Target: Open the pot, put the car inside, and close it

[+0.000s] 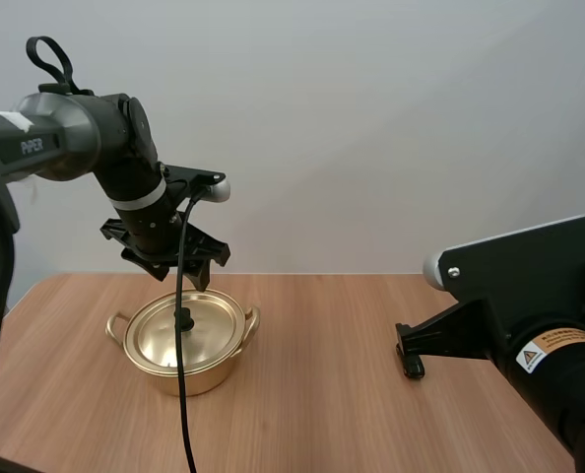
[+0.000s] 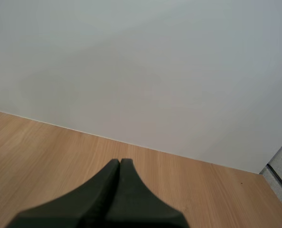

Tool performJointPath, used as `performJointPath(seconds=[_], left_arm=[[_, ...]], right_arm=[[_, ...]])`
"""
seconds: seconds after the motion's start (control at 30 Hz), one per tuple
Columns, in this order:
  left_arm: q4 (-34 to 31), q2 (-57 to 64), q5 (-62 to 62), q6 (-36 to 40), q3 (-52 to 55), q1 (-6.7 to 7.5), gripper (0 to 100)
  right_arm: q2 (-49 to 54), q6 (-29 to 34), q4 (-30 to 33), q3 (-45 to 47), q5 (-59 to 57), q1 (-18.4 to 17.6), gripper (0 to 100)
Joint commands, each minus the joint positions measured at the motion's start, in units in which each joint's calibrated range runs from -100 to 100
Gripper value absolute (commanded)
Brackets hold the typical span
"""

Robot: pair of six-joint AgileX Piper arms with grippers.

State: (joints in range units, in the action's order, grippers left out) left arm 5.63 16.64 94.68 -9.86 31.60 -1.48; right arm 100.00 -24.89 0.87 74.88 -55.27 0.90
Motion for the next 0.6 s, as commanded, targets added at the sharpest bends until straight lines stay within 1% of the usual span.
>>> performJointPath(seconds=[0.0, 0.23, 0.37, 0.57], left_arm=[[0.0, -0.6, 0.8, 0.0, 0.0, -0.04, 90], [-0.9, -6.5, 4.6, 0.1, 0.0, -0.04, 90], [-2.4, -8.4, 4.6, 0.1, 0.0, -0.04, 90], [-2.5, -9.9, 4.1, 0.1, 0.0, -0.04, 90]], right_arm=[[0.0, 0.0, -0.1, 0.0, -0.1, 0.0, 0], [0.0, 0.0, -0.1, 0.0, -0.1, 0.0, 0], [0.0, 0.0, -0.1, 0.0, -0.1, 0.0, 0], [0.0, 0.0, -0.1, 0.0, -0.1, 0.0, 0]])
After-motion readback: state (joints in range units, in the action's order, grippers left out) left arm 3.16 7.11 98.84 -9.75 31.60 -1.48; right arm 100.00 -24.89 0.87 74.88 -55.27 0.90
